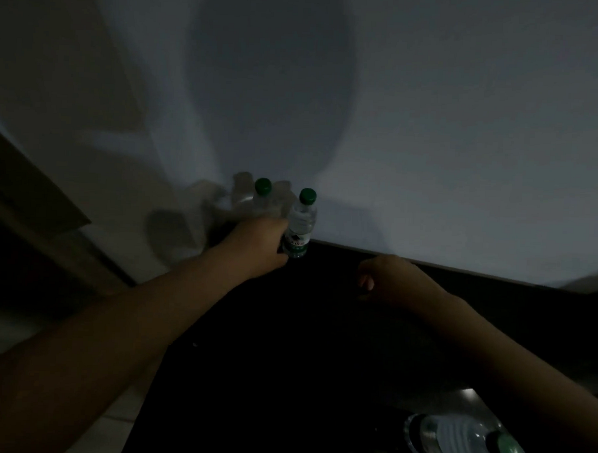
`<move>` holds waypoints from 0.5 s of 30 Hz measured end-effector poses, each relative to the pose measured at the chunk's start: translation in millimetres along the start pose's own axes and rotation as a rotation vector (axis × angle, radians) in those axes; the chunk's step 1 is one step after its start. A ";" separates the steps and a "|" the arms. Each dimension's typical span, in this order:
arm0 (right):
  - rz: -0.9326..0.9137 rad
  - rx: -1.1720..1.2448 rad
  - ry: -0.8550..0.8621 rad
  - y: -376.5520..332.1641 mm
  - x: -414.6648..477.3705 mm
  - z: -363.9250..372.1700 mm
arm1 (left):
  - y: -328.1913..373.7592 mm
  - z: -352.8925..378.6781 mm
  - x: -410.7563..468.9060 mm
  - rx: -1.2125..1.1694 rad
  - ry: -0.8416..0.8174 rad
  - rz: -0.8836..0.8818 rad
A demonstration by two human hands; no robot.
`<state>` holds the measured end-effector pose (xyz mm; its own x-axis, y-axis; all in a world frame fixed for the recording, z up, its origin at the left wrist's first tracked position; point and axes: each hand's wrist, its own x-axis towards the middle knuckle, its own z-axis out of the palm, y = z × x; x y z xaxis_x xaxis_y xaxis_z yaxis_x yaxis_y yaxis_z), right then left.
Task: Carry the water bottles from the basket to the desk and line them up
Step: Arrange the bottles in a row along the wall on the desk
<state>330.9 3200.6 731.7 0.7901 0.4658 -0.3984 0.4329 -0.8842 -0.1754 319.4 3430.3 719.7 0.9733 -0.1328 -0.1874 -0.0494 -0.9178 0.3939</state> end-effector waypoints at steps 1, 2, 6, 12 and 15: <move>0.003 0.011 0.012 0.9 -9.9 1.3 | 5.3 6.3 -9.9 0.004 -0.013 0.004; 0.004 0.024 0.023 1.8 -20.5 3.0 | 11.6 13.6 -20.1 0.012 -0.026 0.008; -0.005 0.096 0.043 7.8 -65.5 13.3 | 44.2 40.7 -58.2 -0.023 -0.101 0.071; 0.032 0.121 0.048 26.2 -138.4 26.4 | 97.6 73.5 -104.1 -0.081 -0.205 0.201; 0.088 0.123 0.086 38.9 -173.6 30.9 | 121.4 82.8 -118.9 -0.073 -0.229 0.250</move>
<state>197.1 3084.3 766.2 0.8591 0.3832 -0.3393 0.3084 -0.9166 -0.2545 179.2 3303.7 715.2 0.8573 -0.4380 -0.2707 -0.2555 -0.8183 0.5149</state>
